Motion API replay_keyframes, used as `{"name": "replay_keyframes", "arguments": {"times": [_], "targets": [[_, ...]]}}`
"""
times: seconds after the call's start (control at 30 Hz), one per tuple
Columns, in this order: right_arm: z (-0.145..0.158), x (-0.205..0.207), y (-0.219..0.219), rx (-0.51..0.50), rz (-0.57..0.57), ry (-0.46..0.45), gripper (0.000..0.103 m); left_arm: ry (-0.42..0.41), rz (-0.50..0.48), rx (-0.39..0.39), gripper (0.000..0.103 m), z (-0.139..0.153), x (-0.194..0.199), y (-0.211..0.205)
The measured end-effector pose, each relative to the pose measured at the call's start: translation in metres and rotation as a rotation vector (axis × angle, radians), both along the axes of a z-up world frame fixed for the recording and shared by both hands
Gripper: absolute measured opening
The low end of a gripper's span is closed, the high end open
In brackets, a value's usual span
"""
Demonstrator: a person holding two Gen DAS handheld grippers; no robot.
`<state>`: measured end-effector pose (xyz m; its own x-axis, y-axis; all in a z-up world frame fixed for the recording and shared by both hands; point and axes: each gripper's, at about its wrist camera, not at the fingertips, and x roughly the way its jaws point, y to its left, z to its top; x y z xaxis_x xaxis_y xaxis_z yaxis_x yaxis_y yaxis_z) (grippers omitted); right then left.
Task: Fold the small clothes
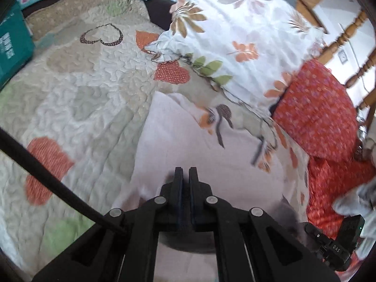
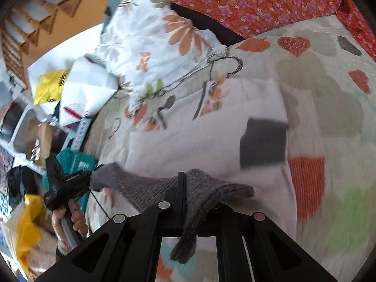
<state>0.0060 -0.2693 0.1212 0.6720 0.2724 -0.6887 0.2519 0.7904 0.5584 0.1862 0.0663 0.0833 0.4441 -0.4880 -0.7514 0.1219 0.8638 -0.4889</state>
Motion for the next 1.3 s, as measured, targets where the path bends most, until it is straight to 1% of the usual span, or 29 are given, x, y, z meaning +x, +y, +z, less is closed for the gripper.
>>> {"name": "replay_keyframes", "arguments": {"times": [0.07,0.13,0.23,0.3,0.33,0.4,0.43,0.5,0.53,0.57,0.6,0.63,0.7,0.73,0.77,0.8,0.9,0.93,0.97,1.0,1.03,1.07,1.1,1.17,1.23,1.27,1.3], "targets": [[-0.009,0.027,-0.010,-0.001,-0.007,0.029,0.006,-0.005,0.015,0.021,0.004,-0.007,0.019,-0.001],[-0.021,0.049,-0.022,0.014,-0.024,0.052,0.006,0.009,0.033,0.020,0.004,-0.017,0.034,0.001],[-0.036,0.070,-0.044,0.063,-0.041,0.041,0.006,0.055,0.072,-0.027,0.004,-0.028,0.050,0.007],[-0.048,0.078,-0.060,0.127,-0.062,0.023,0.006,0.057,0.068,-0.042,0.006,-0.028,0.055,0.004],[-0.055,0.082,-0.069,0.159,-0.082,0.020,0.008,0.047,0.054,-0.033,0.008,-0.026,0.055,0.000],[-0.070,0.087,-0.083,0.207,-0.118,0.033,0.009,0.015,0.025,0.010,0.015,-0.022,0.053,-0.009],[-0.076,0.088,-0.089,0.240,-0.126,0.037,0.011,0.003,-0.008,0.047,0.018,-0.020,0.051,-0.017],[-0.083,0.087,-0.096,0.307,-0.139,0.021,0.022,-0.006,-0.055,0.089,0.025,-0.019,0.047,-0.027],[-0.084,0.085,-0.100,0.338,-0.153,0.000,0.034,-0.012,-0.073,0.102,0.027,-0.018,0.044,-0.031],[-0.083,0.083,-0.103,0.363,-0.164,-0.020,0.044,-0.018,-0.102,0.119,0.034,-0.018,0.040,-0.036],[-0.081,0.079,-0.108,0.402,-0.184,-0.049,0.047,-0.019,-0.120,0.127,0.041,-0.018,0.038,-0.039],[-0.079,0.077,-0.112,0.423,-0.201,-0.066,0.052,-0.015,-0.156,0.138,0.044,-0.019,0.034,-0.044],[-0.071,0.069,-0.121,0.430,-0.239,-0.095,0.053,0.002,-0.205,0.153,0.046,-0.023,0.028,-0.049],[-0.067,0.066,-0.123,0.416,-0.249,-0.099,0.054,0.011,-0.223,0.163,0.047,-0.026,0.025,-0.050],[-0.062,0.064,-0.124,0.386,-0.258,-0.096,0.056,0.021,-0.253,0.185,0.051,-0.029,0.022,-0.053],[-0.056,0.063,-0.123,0.338,-0.257,-0.083,0.057,0.030,-0.279,0.207,0.053,-0.033,0.019,-0.056],[-0.040,0.069,-0.108,0.149,-0.199,-0.048,0.057,0.047,-0.317,0.266,0.054,-0.043,0.013,-0.058],[-0.035,0.073,-0.098,0.051,-0.165,-0.034,0.057,0.060,-0.329,0.292,0.054,-0.048,0.012,-0.059],[-0.032,0.077,-0.087,-0.026,-0.136,-0.020,0.057,0.070,-0.333,0.309,0.054,-0.052,0.012,-0.060],[-0.030,0.081,-0.076,-0.080,-0.107,-0.003,0.057,0.078,-0.340,0.339,0.051,-0.057,0.011,-0.062],[-0.031,0.083,-0.071,-0.100,-0.091,0.004,0.057,0.080,-0.352,0.361,0.044,-0.061,0.010,-0.064],[-0.032,0.086,-0.063,-0.124,-0.079,0.013,0.057,0.073,-0.366,0.406,0.022,-0.063,0.009,-0.067],[-0.032,0.087,-0.059,-0.144,-0.074,0.021,0.057,0.059,-0.368,0.434,0.008,-0.062,0.009,-0.069],[-0.033,0.087,-0.053,-0.176,-0.064,0.029,0.057,0.040,-0.341,0.430,0.008,-0.054,0.012,-0.066],[-0.034,0.087,-0.052,-0.196,-0.068,0.035,0.057,-0.036,-0.273,0.428,0.008,-0.033,0.019,-0.061],[-0.033,0.085,-0.052,-0.197,-0.072,0.032,0.057,-0.085,-0.233,0.427,0.008,-0.020,0.023,-0.059],[-0.033,0.084,-0.054,-0.194,-0.081,0.029,0.057,-0.116,-0.207,0.429,0.008,-0.012,0.026,-0.057]]}}
